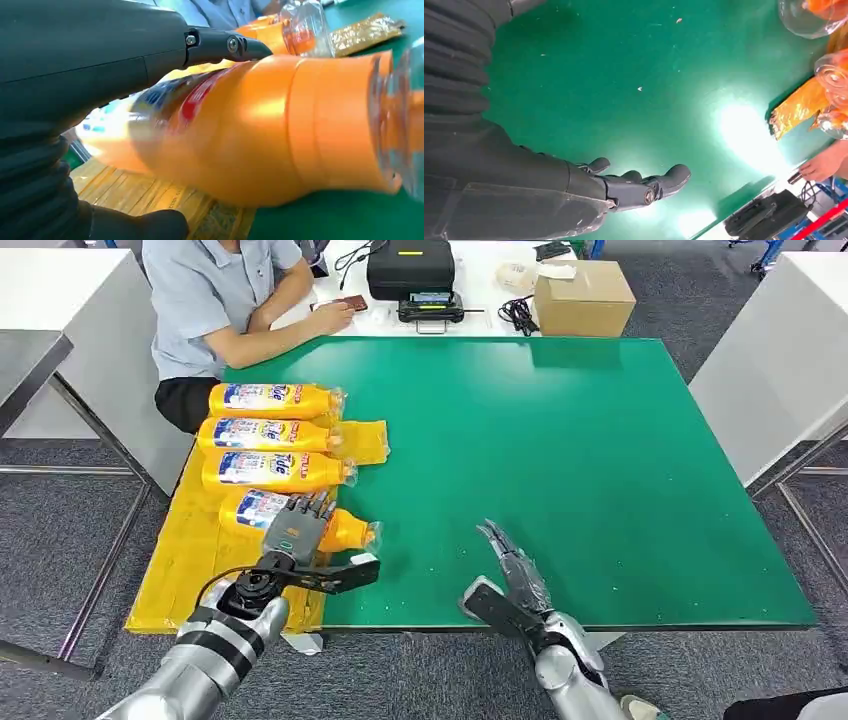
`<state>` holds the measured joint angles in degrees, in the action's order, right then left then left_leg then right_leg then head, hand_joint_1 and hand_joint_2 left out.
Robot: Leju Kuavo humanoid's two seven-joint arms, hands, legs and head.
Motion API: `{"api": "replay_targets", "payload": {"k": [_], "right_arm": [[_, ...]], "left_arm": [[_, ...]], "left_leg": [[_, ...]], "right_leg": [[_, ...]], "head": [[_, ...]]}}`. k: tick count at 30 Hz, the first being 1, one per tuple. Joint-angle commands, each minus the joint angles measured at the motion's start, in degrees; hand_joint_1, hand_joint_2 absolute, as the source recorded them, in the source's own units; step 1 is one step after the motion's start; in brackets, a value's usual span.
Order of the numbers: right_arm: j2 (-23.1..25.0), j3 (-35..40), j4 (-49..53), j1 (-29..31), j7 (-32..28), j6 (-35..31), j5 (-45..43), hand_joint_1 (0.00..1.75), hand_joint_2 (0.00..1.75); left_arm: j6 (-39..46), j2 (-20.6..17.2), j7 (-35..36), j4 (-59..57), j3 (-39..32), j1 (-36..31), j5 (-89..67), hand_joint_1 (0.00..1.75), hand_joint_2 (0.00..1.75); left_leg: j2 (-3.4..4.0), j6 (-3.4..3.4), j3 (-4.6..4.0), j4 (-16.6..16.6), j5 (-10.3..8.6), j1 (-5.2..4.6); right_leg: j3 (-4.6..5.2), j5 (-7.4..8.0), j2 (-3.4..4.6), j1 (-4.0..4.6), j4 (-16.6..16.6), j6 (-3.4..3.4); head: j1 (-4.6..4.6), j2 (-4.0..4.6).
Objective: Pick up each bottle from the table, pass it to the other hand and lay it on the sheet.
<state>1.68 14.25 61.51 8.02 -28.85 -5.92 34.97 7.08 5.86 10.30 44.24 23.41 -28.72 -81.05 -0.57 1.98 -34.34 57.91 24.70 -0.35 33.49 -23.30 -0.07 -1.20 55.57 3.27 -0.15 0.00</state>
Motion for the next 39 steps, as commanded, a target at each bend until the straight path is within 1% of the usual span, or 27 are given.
{"api": "replay_targets", "payload": {"k": [1,6,8,10,12,14,15,17,18,19,20,22,23,24,25,28,30,31,32,33,34,35,36,37,38,39], "right_arm": [[0.6,-1.4,-4.4,2.5,-0.2,0.4,0.1,0.0,1.75],[0.5,-1.4,-4.9,2.6,-0.3,0.3,0.3,0.0,1.75],[0.4,-1.5,-4.8,2.5,-0.4,0.1,0.5,0.0,1.75],[0.4,-1.4,-4.4,2.3,-0.4,0.1,0.7,0.0,1.75],[0.4,-1.4,-3.9,1.9,-0.2,-0.1,0.9,0.0,1.75],[0.2,-1.8,-2.1,0.5,-0.2,-0.5,0.6,0.0,1.75],[0.1,-2.3,-0.5,-0.8,-0.4,-0.6,0.1,0.0,1.75],[-0.1,-2.4,0.4,-1.4,-0.3,-0.5,0.1,0.0,1.75],[0.0,-2.8,0.8,-1.7,-0.6,-0.6,-0.5,0.0,1.75],[0.5,-3.9,2.2,-2.8,-1.7,0.1,-2.9,0.0,1.75],[0.4,-4.2,3.3,-3.7,-2.1,0.4,-3.7,0.0,1.75],[0.0,-4.4,5.4,-5.3,-1.9,0.2,-3.9,0.0,1.75],[0.0,-4.6,5.6,-5.7,-1.8,0.2,-4.0,0.0,1.75],[0.0,-4.6,5.3,-5.7,-1.8,0.2,-4.0,0.0,1.75],[0.2,-4.6,4.8,-5.7,-1.8,-0.4,-3.9,0.0,1.75],[0.3,-3.6,3.5,-4.7,-1.9,-1.7,-3.0,0.0,1.75],[0.4,-3.5,3.6,-4.5,-1.9,-2.2,-3.0,0.0,1.75],[0.4,-3.6,3.8,-4.5,-1.9,-2.5,-3.2,0.0,1.75],[0.5,-3.7,4.1,-4.6,-1.9,-2.7,-3.5,0.0,1.75],[1.0,-4.4,4.9,-5.0,-1.9,-3.4,-4.3,0.0,1.75],[1.9,-5.7,6.2,-5.6,-2.2,-2.8,-6.9,0.0,1.75],[2.4,-6.4,7.0,-6.0,-2.6,-0.2,-10.5,0.0,1.75],[4.1,-9.4,8.6,-7.0,-2.8,8.4,-22.4,0.0,1.75],[6.3,-12.3,9.6,-8.0,-0.8,13.2,-31.9,0.0,0.0],[6.7,-12.6,12.6,-9.8,2.7,11.3,-34.3,0.0,0.0],[6.8,-12.3,14.3,-10.9,4.2,9.4,-34.5,0.0,0.0]], "left_arm": [[-2.1,-0.5,-0.6,-8.1,2.6,-0.8,1.2,0.02,1.75],[-2.5,-0.5,-1.3,-8.8,3.3,-1.2,2.3,0.03,1.75],[-2.4,-0.7,-1.4,-8.4,4.2,-1.2,3.0,0.09,1.75],[-2.0,-1.0,-0.8,-7.6,5.0,-1.0,3.0,0.09,1.75],[-0.2,-1.1,-0.8,-5.6,5.9,-0.3,2.6,0.0,1.75],[4.3,-1.7,-2.2,1.1,7.2,2.5,2.3,0.0,1.75],[5.9,-2.1,-3.3,7.0,7.6,5.0,3.2,0.0,1.75],[4.6,-2.4,-2.3,10.3,8.0,6.3,3.2,0.0,1.75],[5.7,-2.6,-3.6,12.3,7.9,7.2,4.4,0.0,1.75],[9.7,-3.0,-7.2,17.0,7.8,9.6,7.5,0.0,1.75],[11.1,-3.5,-8.8,20.4,8.0,11.6,9.2,0.0,1.75],[13.8,-5.3,-9.9,28.9,9.4,16.0,10.0,0.0,1.75],[15.4,-5.3,-9.9,30.8,9.3,17.2,10.2,0.0,1.75],[17.4,-5.4,-10.4,31.8,9.5,17.8,10.0,0.0,1.75],[18.6,-4.8,-10.6,32.2,9.2,18.4,10.9,0.0,1.75],[19.3,-3.9,-14.3,29.4,9.0,18.0,16.2,0.0,1.75],[20.3,-3.4,-15.1,28.2,8.6,17.9,17.1,0.0,1.75],[21.4,-3.1,-15.6,28.0,8.4,18.0,17.2,0.0,1.75],[22.2,-2.9,-15.8,28.1,8.1,18.2,17.2,0.0,1.75],[23.7,-2.4,-16.2,28.9,7.5,18.8,17.9,0.0,1.75],[25.5,-1.9,-17.3,29.9,6.8,19.6,19.0,0.0,1.75],[26.8,-1.4,-19.0,30.5,6.5,20.2,21.1,0.0,1.75],[27.3,-0.6,-24.1,32.1,6.3,21.6,29.8,0.0,1.75],[24.0,0.5,-28.6,33.9,6.2,23.3,40.8,0.0,1.75],[19.4,0.8,-30.8,35.5,5.9,25.5,50.1,0.0,1.75],[19.1,1.0,-31.2,36.1,6.2,26.5,51.9,0.0,1.75]], "left_leg": [[0.2,-0.13,0.3,-0.1,0.04,0.06],[0.17,-0.1,0.43,-0.1,0.01,0.03],[0.2,-0.12,0.47,-0.1,0.02,0.04],[0.21,-0.13,0.51,-0.1,0.03,0.06],[0.21,-0.14,0.51,-0.1,0.03,0.07],[0.14,-0.08,0.48,-0.1,0.03,0.01],[0.16,-0.11,0.5,-0.1,0.03,0.03],[0.11,-0.12,0.5,-0.1,0.07,0.05],[0.09,-0.09,0.45,-0.1,0.06,0.04],[0.1,-0.12,0.44,0.0,0.09,0.07],[0.09,-0.1,0.39,0.0,0.1,0.06],[0.21,-0.12,0.35,0.0,0.16,0.03],[0.19,-0.11,0.26,0.0,0.13,0.02],[0.19,-0.16,0.31,0.0,0.22,0.05],[0.1,-0.11,0.11,0.0,0.12,0.03],[0.2,-0.16,0.05,0.0,0.2,0.08],[0.11,-0.12,-0.18,0.0,0.1,0.03],[0.16,-0.16,-0.07,0.0,0.14,0.08],[0.13,-0.12,-0.16,0.0,0.1,0.05],[0.16,-0.15,-0.08,0.0,0.14,0.08],[0.13,-0.12,-0.16,0.0,0.12,0.06],[0.08,-0.09,-0.24,0.0,0.07,0.02],[0.11,-0.12,-0.18,0.0,0.14,0.06],[0.06,-0.09,-0.25,0.0,0.09,0.02],[0.08,-0.12,-0.16,0.0,0.16,0.06],[0.05,-0.09,-0.21,0.0,0.12,0.03]], "right_leg": [[-0.26,0.02,0.16,0.07,-0.1,-0.16],[-0.38,0.03,0.14,0.04,-0.1,-0.13],[-0.43,0.04,0.17,0.05,-0.1,-0.15],[-0.46,0.03,0.17,0.07,-0.1,-0.16],[-0.47,0.04,0.17,0.08,-0.1,-0.18],[-0.45,0.01,0.12,0.02,-0.1,-0.1],[-0.47,0.01,0.13,0.04,-0.1,-0.13],[-0.49,-0.03,0.08,0.06,-0.1,-0.15],[-0.43,-0.04,0.07,0.05,-0.1,-0.13],[-0.42,-0.06,0.06,0.08,-0.1,-0.17],[-0.38,-0.07,0.06,0.06,0.0,-0.13],[-0.31,-0.11,0.18,0.04,0.0,-0.14],[-0.21,-0.1,0.15,0.03,0.0,-0.13],[-0.27,-0.17,0.14,0.07,0.0,-0.18],[-0.09,-0.1,0.07,0.05,0.0,-0.11],[0.01,-0.13,0.15,0.1,0.0,-0.18],[0.24,-0.06,0.07,0.05,0.0,-0.13],[0.14,-0.08,0.11,0.1,0.0,-0.18],[0.22,-0.05,0.08,0.06,0.0,-0.13],[0.15,-0.08,0.11,0.09,0.0,-0.18],[0.22,-0.07,0.09,0.07,0.0,-0.14],[0.31,-0.05,0.04,0.03,0.0,-0.1],[0.24,-0.1,0.06,0.07,0.0,-0.14],[0.31,-0.08,0.03,0.02,0.0,-0.09],[0.2,-0.13,0.03,0.07,0.0,-0.14],[0.26,-0.11,0.01,0.03,0.0,-0.1]], "head": [[0.0,0.0],[0.02,0.0],[0.0,0.0],[0.0,0.0],[0.02,0.0],[0.02,0.0],[0.02,0.0],[0.02,0.0],[0.02,0.0],[0.0,0.0],[0.0,0.0],[0.0,0.0],[0.02,0.0],[0.0,0.0],[-0.02,0.0],[0.0,0.0],[0.02,0.0],[0.02,0.0],[0.0,0.0],[0.0,0.0],[0.02,0.0],[0.0,0.0],[0.0,0.0],[0.02,0.0],[0.0,0.0],[0.02,0.0]]}}
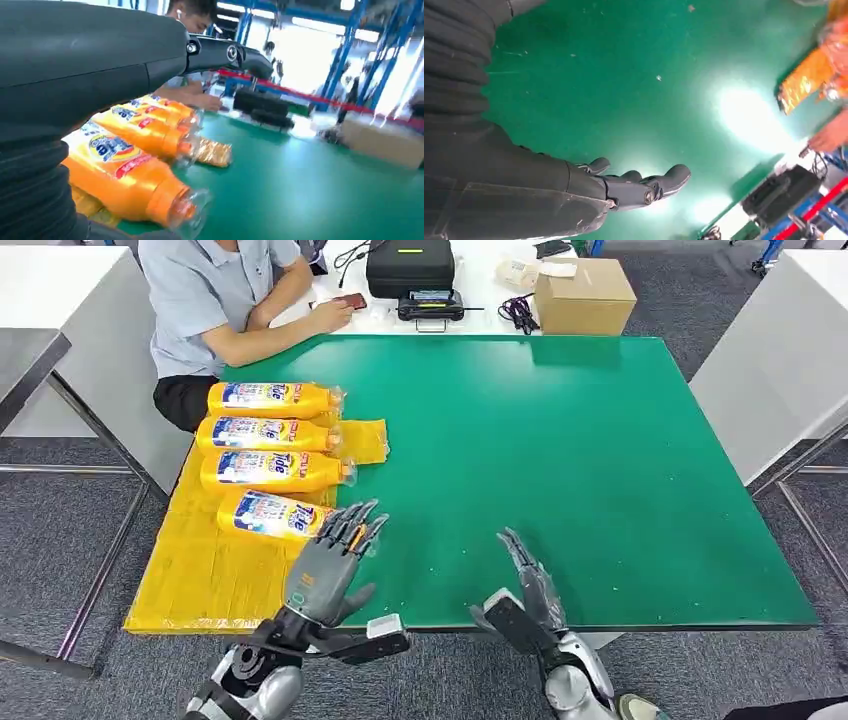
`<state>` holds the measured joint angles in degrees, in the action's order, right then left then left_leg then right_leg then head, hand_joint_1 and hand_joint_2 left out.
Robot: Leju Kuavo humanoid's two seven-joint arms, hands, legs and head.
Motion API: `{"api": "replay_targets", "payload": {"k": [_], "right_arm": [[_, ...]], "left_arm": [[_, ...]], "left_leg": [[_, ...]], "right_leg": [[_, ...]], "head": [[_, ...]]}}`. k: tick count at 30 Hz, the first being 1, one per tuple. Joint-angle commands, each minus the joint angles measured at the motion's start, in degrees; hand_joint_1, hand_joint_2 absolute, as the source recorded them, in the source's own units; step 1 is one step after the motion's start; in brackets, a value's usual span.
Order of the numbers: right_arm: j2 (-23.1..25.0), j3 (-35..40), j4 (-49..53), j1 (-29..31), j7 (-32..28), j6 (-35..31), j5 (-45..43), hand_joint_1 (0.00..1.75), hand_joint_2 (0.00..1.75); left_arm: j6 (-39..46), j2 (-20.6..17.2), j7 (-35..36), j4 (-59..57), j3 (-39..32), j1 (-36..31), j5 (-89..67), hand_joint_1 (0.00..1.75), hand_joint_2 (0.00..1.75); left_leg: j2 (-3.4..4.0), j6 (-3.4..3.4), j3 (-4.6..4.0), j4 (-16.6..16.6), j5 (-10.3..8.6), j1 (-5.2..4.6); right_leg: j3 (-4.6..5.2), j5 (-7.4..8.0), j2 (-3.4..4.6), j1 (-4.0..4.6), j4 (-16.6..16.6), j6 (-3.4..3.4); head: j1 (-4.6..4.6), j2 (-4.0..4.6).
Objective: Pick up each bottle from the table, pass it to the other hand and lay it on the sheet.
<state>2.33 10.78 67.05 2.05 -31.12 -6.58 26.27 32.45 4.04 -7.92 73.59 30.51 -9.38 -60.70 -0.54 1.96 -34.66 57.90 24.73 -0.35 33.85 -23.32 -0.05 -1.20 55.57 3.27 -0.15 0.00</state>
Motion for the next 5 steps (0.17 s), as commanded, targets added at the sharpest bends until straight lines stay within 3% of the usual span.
{"api": "replay_targets", "payload": {"k": [1,3,4,5], "right_arm": [[6.9,-8.3,11.1,-6.0,8.5,2.8,-22.3,0.0,0.0],[6.4,-6.7,13.7,-7.1,9.5,-0.7,-20.6,0.0,0.0],[5.9,-5.2,15.5,-7.6,7.9,-7.1,-14.1,0.0,0.0],[5.6,-3.8,17.7,-8.5,6.8,-8.4,-12.8,0.0,0.0]], "left_arm": [[-8.4,3.4,-13.5,7.8,-1.5,9.0,37.0,0.0,1.75],[-8.7,3.5,-13.7,8.3,-1.0,10.1,38.4,0.0,1.75],[-9.5,4.1,-13.7,8.8,-1.6,11.0,41.9,0.0,1.75],[-9.6,3.9,-14.0,8.7,-1.5,11.3,43.4,0.0,1.75]], "left_leg": [[0.07,-0.12,0.24,0.0,0.2,0.07],[0.09,-0.14,0.27,0.0,0.24,0.06],[0.07,-0.11,0.17,0.0,0.19,0.04],[0.07,-0.13,0.24,0.0,0.24,0.07]], "right_leg": [[-0.24,-0.18,0.03,0.08,0.0,-0.15],[-0.25,-0.22,0.05,0.07,0.0,-0.17],[-0.16,-0.18,0.03,0.05,0.0,-0.14],[-0.25,-0.21,0.03,0.08,0.0,-0.17]], "head": [[0.0,0.0],[0.0,0.0],[0.02,0.0],[0.02,0.0]]}}
